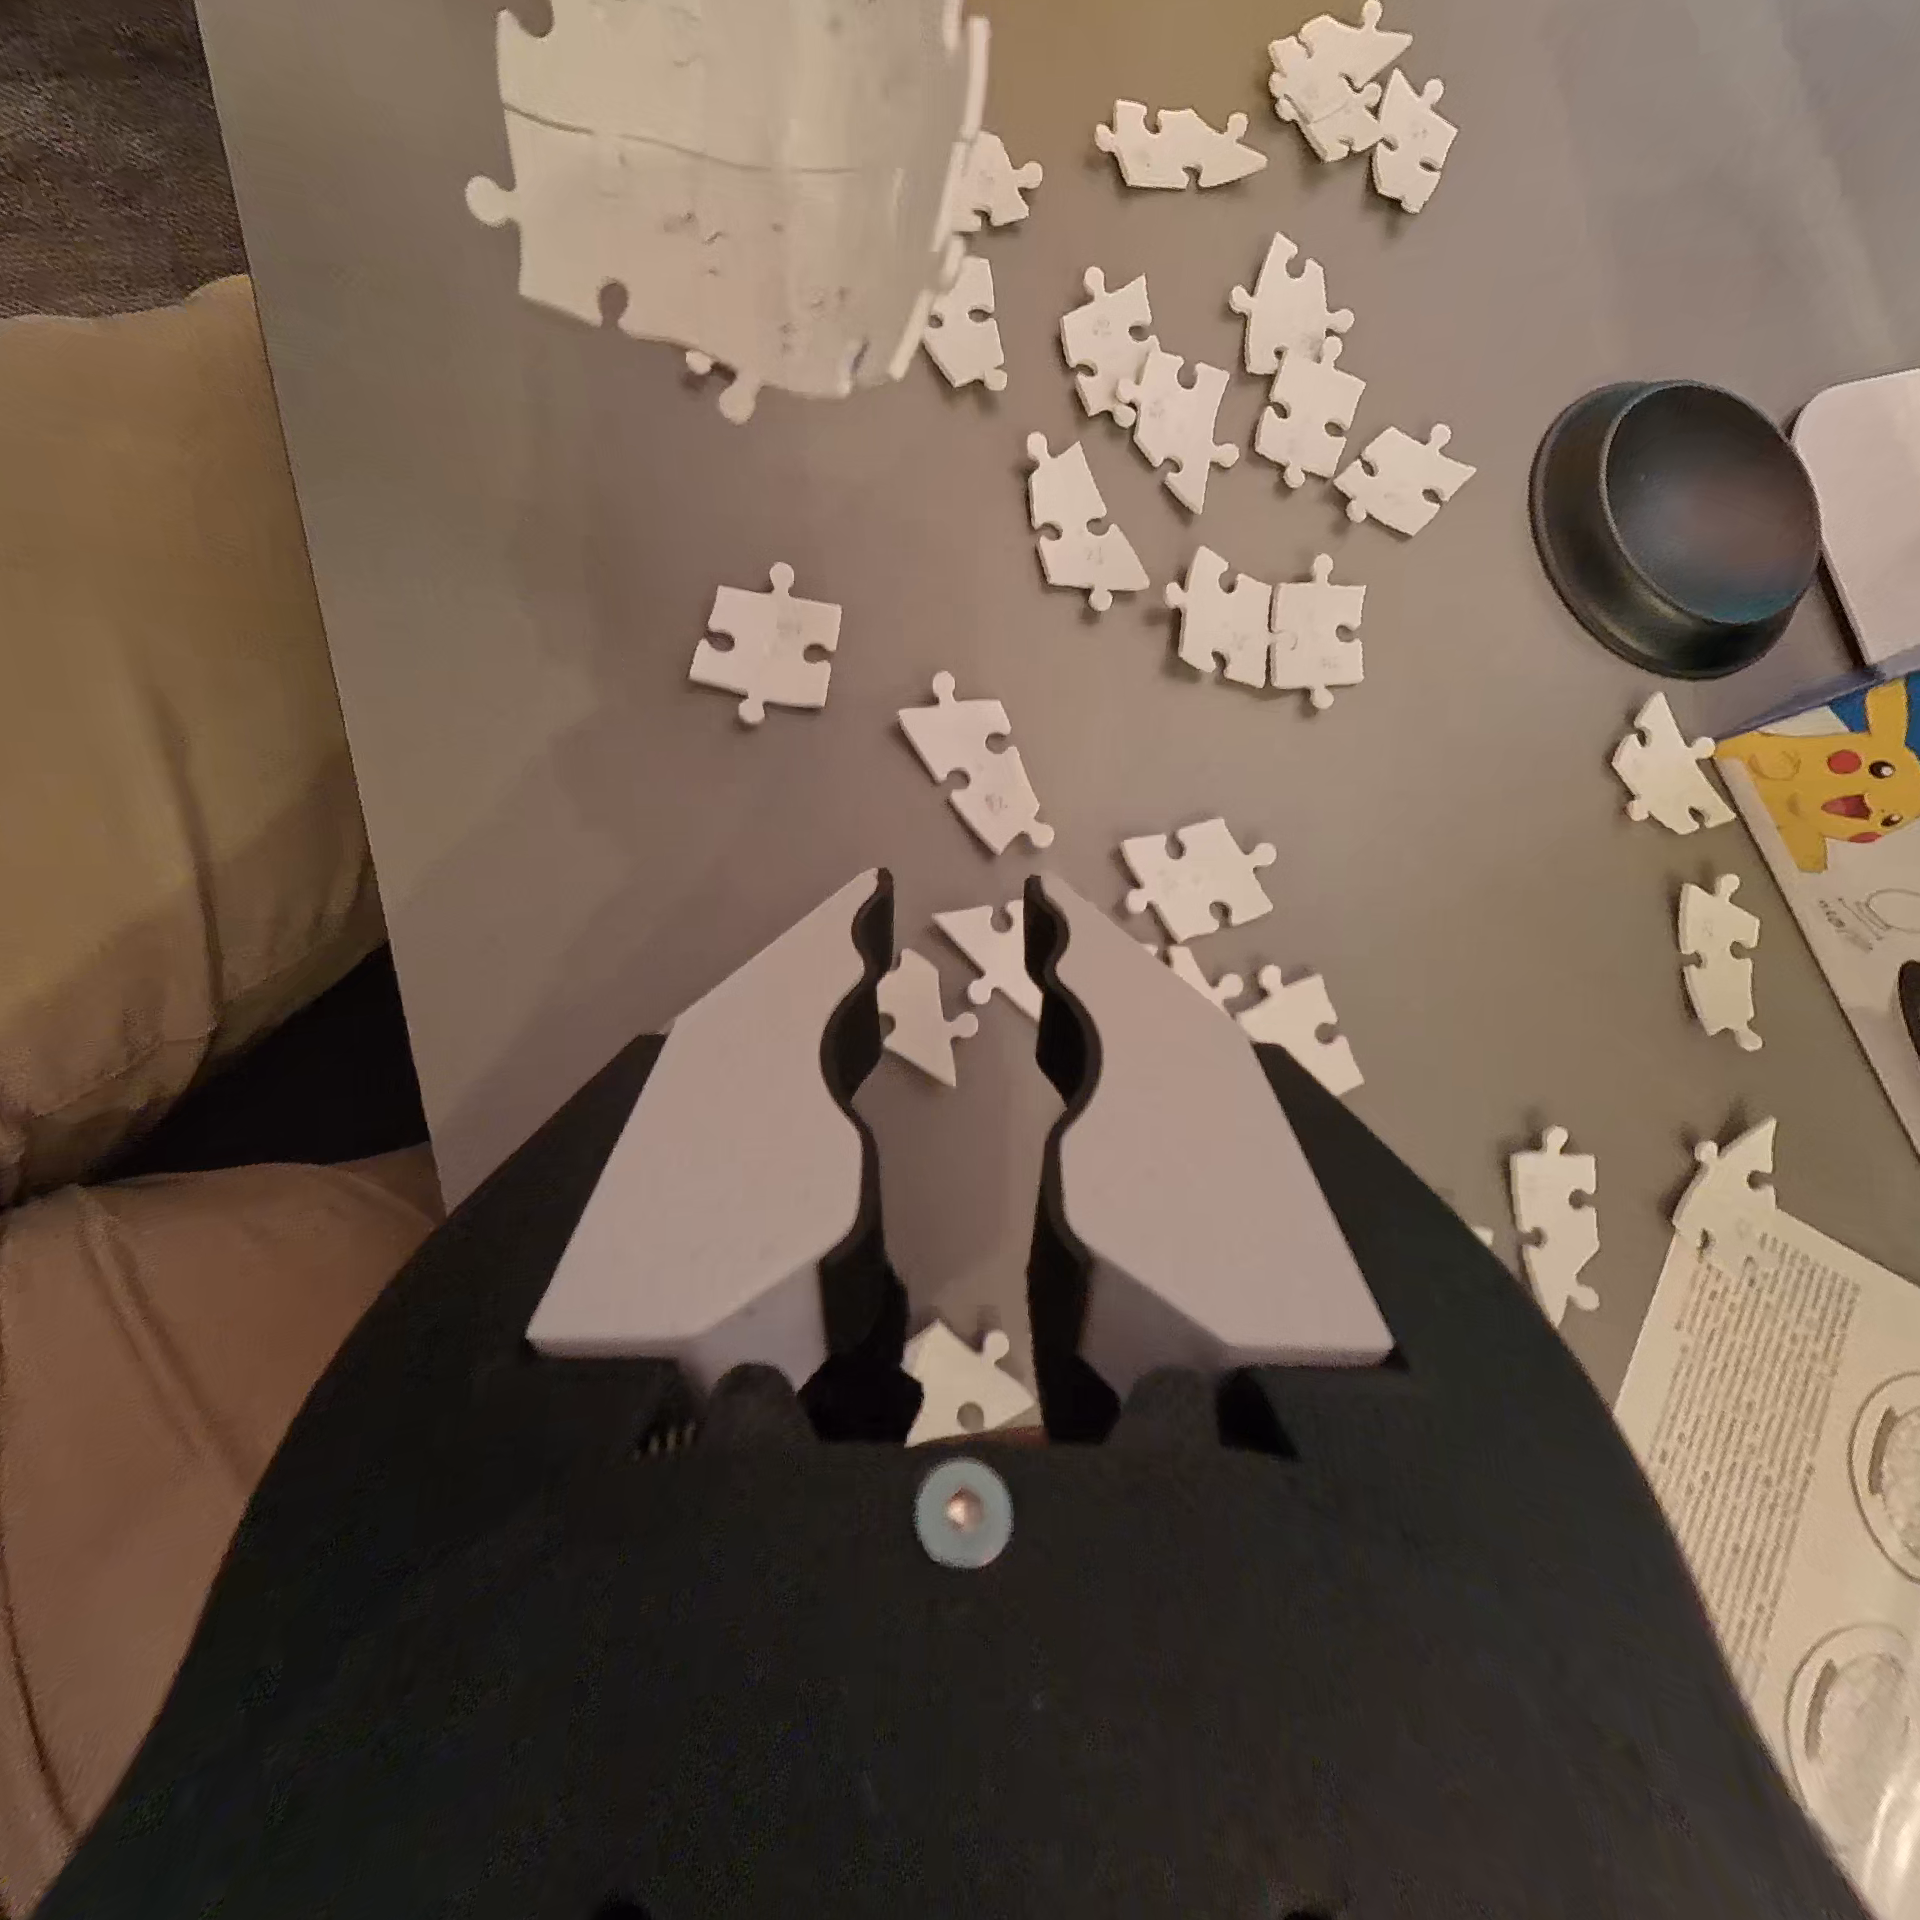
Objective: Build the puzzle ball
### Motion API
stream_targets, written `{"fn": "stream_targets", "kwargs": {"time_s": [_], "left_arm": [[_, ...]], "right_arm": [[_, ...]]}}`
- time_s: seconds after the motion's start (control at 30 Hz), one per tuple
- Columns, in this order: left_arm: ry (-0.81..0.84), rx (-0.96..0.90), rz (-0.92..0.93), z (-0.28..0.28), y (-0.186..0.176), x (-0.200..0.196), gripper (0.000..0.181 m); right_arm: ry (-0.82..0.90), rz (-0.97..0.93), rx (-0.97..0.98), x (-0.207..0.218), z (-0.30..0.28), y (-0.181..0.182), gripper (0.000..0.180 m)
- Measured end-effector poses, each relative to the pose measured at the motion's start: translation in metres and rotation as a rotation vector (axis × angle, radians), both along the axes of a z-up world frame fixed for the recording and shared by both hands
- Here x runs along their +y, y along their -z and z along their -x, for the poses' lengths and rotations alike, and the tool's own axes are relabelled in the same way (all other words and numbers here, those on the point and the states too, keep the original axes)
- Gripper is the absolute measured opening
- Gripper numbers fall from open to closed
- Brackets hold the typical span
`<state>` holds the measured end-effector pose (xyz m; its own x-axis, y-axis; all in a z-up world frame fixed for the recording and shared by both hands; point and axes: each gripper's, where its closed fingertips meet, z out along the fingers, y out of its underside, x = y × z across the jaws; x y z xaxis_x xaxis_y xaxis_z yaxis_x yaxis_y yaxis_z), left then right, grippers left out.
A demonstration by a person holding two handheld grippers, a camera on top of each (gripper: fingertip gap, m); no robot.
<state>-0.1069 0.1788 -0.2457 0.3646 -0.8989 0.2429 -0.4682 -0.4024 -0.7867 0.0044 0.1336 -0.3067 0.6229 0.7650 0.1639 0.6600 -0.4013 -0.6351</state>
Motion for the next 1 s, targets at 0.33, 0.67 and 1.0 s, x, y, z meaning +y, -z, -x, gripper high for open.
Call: {"fn": "stream_targets", "kwargs": {"time_s": [0.33, 0.67, 1.0], "left_arm": [[0.07, -0.007, -0.011, -0.035, -0.006, 0.0, 0.003], [0.062, -0.011, -0.001, -0.032, -0.002, 0.005, 0.003], [0.003, -0.022, -0.001, -0.004, -0.004, 0.01, 0.003]], "right_arm": [[0.056, -0.004, -0.01, -0.013, -0.023, 0.006, 0.034], [0.052, 0.001, 0.009, -0.01, -0.02, 0.011, 0.047], [0.015, 0.025, 0.108, 0.001, -0.003, 0.001, 0.052]]}}
